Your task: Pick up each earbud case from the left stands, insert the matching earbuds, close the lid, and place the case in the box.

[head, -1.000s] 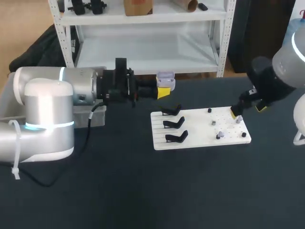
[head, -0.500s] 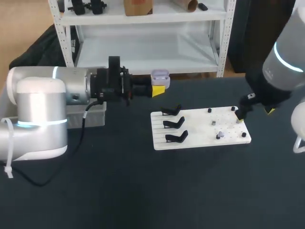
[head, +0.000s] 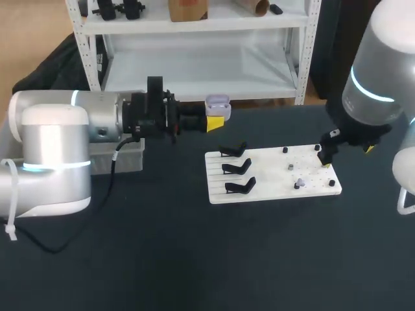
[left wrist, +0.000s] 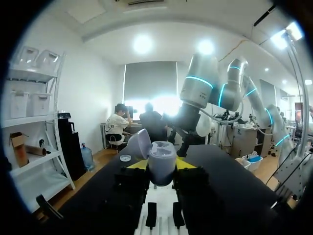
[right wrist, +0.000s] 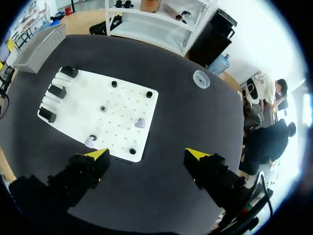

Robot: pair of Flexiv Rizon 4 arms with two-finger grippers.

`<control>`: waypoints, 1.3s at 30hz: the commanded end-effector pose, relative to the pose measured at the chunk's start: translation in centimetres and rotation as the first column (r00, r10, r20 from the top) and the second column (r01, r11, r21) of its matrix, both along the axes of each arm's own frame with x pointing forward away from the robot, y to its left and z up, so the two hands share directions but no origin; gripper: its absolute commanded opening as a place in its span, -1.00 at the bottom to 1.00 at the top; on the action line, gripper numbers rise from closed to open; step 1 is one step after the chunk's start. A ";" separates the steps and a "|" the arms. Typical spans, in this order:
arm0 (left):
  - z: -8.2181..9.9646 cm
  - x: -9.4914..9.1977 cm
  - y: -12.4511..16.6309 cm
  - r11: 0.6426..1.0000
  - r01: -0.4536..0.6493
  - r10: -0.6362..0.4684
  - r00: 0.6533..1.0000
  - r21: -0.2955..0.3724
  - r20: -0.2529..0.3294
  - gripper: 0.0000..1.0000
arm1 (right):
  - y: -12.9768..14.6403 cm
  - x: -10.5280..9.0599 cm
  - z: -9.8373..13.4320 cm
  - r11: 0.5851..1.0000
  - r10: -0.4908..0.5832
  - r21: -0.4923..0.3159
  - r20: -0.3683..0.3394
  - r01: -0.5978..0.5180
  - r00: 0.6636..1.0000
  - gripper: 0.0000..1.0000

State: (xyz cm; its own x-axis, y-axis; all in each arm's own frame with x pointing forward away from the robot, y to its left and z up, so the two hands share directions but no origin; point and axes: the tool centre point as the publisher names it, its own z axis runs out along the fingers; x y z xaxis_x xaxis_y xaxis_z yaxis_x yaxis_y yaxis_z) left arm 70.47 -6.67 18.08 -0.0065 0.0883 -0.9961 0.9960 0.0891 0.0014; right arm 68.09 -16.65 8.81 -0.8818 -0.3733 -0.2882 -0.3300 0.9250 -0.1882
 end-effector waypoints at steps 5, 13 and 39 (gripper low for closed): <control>-0.1 -0.1 0.0 1.000 -0.004 0.004 1.000 -0.003 0.002 -1.00 | 0.8 0.2 -1.2 0.996 0.013 -0.089 0.007 -0.012 1.000 1.00; -0.1 -0.1 0.0 1.000 -0.004 0.004 1.000 -0.003 0.002 -1.00 | 1.9 0.3 -2.7 0.996 0.002 -0.088 -0.068 -0.008 0.998 0.80; -0.1 -0.1 0.0 1.000 -0.004 0.004 1.000 -0.003 0.002 -1.00 | 1.8 2.7 -5.2 0.987 -0.096 -0.141 -0.138 0.077 0.986 -0.06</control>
State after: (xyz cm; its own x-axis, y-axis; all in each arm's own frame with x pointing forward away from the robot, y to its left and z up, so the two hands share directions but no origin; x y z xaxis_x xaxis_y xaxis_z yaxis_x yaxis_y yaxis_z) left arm 70.45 -6.67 18.06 -0.0060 0.0872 -0.9962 0.9959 0.0906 0.0020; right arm 70.33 -15.00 3.92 -0.9390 -0.3246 -0.1137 -0.2861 0.9207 -0.2656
